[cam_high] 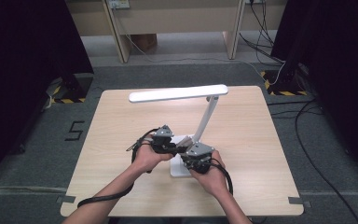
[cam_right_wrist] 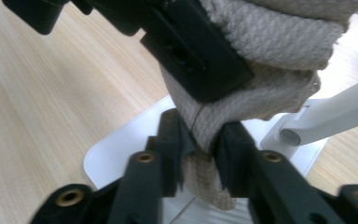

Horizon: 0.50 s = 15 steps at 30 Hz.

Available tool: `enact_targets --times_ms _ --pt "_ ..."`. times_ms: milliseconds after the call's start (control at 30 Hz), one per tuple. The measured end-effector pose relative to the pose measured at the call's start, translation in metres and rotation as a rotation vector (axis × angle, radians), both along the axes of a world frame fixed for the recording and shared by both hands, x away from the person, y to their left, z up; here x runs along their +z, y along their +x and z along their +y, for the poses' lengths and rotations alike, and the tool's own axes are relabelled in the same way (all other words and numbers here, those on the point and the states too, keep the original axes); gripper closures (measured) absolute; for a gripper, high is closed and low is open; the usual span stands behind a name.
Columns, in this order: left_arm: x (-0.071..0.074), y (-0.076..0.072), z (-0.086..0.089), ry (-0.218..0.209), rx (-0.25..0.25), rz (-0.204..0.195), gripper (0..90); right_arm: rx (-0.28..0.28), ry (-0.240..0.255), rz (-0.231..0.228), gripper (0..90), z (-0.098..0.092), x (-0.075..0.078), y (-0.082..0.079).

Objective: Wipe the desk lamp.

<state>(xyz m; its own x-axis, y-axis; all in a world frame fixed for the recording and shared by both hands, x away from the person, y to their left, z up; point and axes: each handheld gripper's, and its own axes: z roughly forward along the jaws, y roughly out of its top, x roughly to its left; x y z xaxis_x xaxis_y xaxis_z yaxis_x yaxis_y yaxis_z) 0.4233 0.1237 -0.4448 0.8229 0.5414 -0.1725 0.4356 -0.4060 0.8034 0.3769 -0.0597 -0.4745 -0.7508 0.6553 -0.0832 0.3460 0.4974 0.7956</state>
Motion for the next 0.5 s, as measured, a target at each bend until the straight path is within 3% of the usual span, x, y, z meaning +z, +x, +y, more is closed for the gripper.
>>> enact_targets --times_ms 133,167,233,367,500 --pt "-0.002 0.008 0.008 0.029 0.068 -0.025 83.9 -0.027 0.057 -0.002 52.4 -0.011 0.009 0.0" --pt "-0.004 0.01 0.011 0.052 0.082 -0.032 83.9 -0.04 0.071 -0.007 51.5 -0.016 0.012 0.0" --pt "-0.008 0.014 0.015 0.053 0.115 -0.034 83.9 -0.067 0.096 -0.011 51.2 -0.031 0.019 0.0" --pt "-0.014 0.022 0.012 0.072 0.181 -0.063 83.8 -0.184 0.151 -0.036 50.7 -0.06 0.032 0.009" --pt "-0.016 0.034 0.003 0.088 0.227 -0.1 83.8 -0.216 0.172 -0.068 49.5 -0.067 0.042 0.023"
